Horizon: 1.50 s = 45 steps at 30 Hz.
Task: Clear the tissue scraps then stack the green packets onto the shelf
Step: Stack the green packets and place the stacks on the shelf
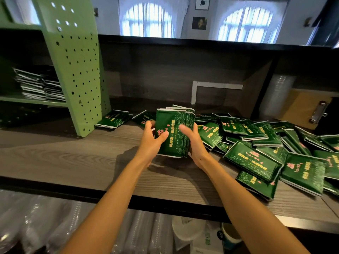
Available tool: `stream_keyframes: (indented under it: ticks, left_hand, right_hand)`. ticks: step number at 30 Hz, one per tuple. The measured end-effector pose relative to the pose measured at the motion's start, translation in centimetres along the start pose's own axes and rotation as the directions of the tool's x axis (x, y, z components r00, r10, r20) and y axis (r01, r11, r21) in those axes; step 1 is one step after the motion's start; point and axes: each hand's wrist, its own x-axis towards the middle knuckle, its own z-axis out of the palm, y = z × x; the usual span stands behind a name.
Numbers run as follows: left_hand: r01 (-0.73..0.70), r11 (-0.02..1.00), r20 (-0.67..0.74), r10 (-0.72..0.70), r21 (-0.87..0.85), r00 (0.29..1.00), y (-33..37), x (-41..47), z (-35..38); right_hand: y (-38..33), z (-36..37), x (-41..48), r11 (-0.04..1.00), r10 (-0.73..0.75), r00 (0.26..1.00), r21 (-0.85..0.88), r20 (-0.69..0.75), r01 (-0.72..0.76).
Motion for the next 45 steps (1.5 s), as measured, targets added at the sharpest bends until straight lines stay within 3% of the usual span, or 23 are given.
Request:
stream_keyframes:
  ticks: [6,10,14,19,23,27,29,30,32,34,38,40,42,44,45]
  left_hand:
    - [0.047,0.963,0.090,-0.024,-0.264,0.996,0.4,0.2,-1.0]
    - [-0.002,0.969,0.249,0.066,-0.248,0.966,0.7,-0.2,-1.6]
    - [0.001,0.981,0.245,0.047,-0.193,0.968,0.9,-0.5,-1.9]
    - [0.042,0.959,0.159,0.003,-0.281,0.987,0.9,0.2,-1.2]
    - [0.177,0.966,0.218,-0.135,-0.187,0.967,1.7,1.3,-0.1]
    - [0.147,0.981,0.134,-0.129,-0.130,0.982,2.5,1.7,0.4]
    - [-0.007,1.000,0.020,0.007,-0.020,1.000,2.8,1.2,0.4]
    - [-0.126,0.983,-0.011,0.129,0.131,0.992,2.9,0.9,0.4]
    - [-0.334,0.822,0.071,0.341,0.461,0.937,2.7,0.5,0.1]
    - [-0.421,0.667,0.217,0.370,0.615,0.903,2.7,0.5,-0.2]
    - [-0.415,0.540,0.300,0.291,0.732,0.908,3.7,1.2,-0.6]
    - [-0.396,0.605,0.270,0.292,0.691,0.917,4.1,1.3,-0.5]
    - [-0.325,0.761,0.121,0.313,0.561,0.942,4.1,1.4,-0.4]
    - [-0.177,0.932,-0.033,0.197,0.318,0.980,3.7,1.5,-0.2]
    - [-0.088,0.986,-0.045,0.095,0.142,0.994,3.6,1.4,0.0]
  right_hand:
    - [0.5,-0.2,0.5,0.996,-0.056,0.986,-0.061,0.155,0.066]
    - [0.5,-0.3,0.2,0.995,-0.058,0.970,-0.067,0.238,0.076]
    - [0.0,-0.6,-0.1,0.997,-0.039,0.949,-0.057,0.314,0.061]
    - [0.0,-0.5,-0.1,0.996,-0.053,0.966,-0.063,0.252,0.071]
    - [0.4,-0.5,0.3,0.994,-0.044,0.981,-0.090,0.188,0.062]
    - [0.6,-0.4,0.6,0.984,-0.019,0.988,-0.173,0.156,0.046]
    - [0.5,-0.3,0.5,0.976,-0.021,0.988,-0.214,0.150,0.053]
    - [0.5,-0.3,0.4,0.973,-0.020,0.988,-0.224,0.152,0.054]
    - [0.0,-0.1,-0.1,0.970,-0.023,0.985,-0.234,0.172,0.063]
    - [-0.6,-0.1,-0.5,0.976,-0.031,0.984,-0.205,0.176,0.067]
    - [-0.1,-0.2,-0.1,0.965,-0.047,0.987,-0.249,0.153,0.084]
    - [0.3,-0.2,0.3,0.962,-0.044,0.988,-0.262,0.145,0.081]
    - [0.6,-0.2,0.5,0.961,-0.055,0.989,-0.261,0.136,0.090]
    - [0.8,-0.2,0.7,0.961,-0.067,0.987,-0.257,0.147,0.103]
    - [0.9,-0.2,0.7,0.962,-0.070,0.986,-0.251,0.148,0.106]
